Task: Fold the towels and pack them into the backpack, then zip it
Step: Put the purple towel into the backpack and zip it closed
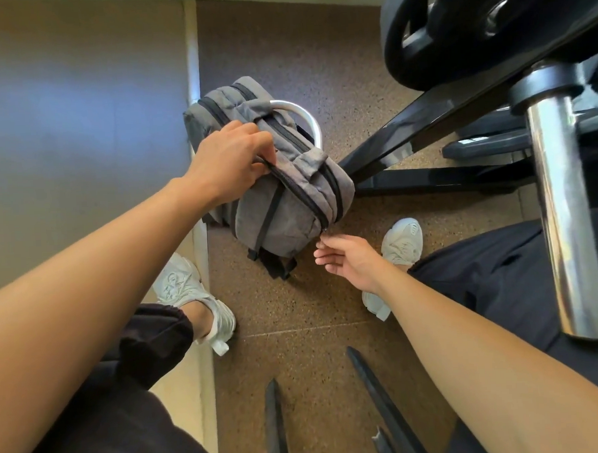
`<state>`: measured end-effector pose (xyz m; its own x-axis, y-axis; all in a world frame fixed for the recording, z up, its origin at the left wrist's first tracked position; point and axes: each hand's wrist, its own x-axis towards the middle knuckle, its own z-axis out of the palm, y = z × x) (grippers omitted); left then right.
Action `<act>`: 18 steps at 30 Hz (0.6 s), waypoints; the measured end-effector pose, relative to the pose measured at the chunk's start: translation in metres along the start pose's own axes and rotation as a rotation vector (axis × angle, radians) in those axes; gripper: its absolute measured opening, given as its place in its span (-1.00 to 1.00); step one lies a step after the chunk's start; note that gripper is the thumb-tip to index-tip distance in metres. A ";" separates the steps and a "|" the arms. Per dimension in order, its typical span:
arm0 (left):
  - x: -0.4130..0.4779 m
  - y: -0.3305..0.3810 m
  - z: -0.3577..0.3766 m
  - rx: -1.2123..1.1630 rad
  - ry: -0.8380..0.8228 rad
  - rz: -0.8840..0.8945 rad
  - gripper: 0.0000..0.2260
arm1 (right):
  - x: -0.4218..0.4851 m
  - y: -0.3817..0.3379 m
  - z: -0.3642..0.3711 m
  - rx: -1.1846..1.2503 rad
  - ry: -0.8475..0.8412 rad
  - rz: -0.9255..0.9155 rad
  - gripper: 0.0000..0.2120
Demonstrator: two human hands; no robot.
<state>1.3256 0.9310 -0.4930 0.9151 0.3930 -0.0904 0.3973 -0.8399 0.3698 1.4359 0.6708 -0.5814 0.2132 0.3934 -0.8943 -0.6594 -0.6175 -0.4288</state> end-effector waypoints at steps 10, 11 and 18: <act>0.000 0.003 0.006 -0.010 0.015 -0.008 -0.88 | 0.022 -0.013 0.014 -0.259 0.235 0.115 -0.74; 0.001 0.004 0.005 -0.015 0.011 -0.009 -0.88 | 0.022 -0.011 0.015 -0.252 0.235 0.105 -0.73; -0.010 0.013 -0.015 -0.065 -0.098 0.061 -0.76 | 0.006 0.015 0.012 -0.698 0.166 0.019 -0.76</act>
<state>1.3201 0.9218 -0.4737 0.9409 0.3011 -0.1548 0.3385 -0.8337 0.4362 1.4185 0.6720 -0.5912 0.3498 0.3039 -0.8862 -0.0611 -0.9365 -0.3453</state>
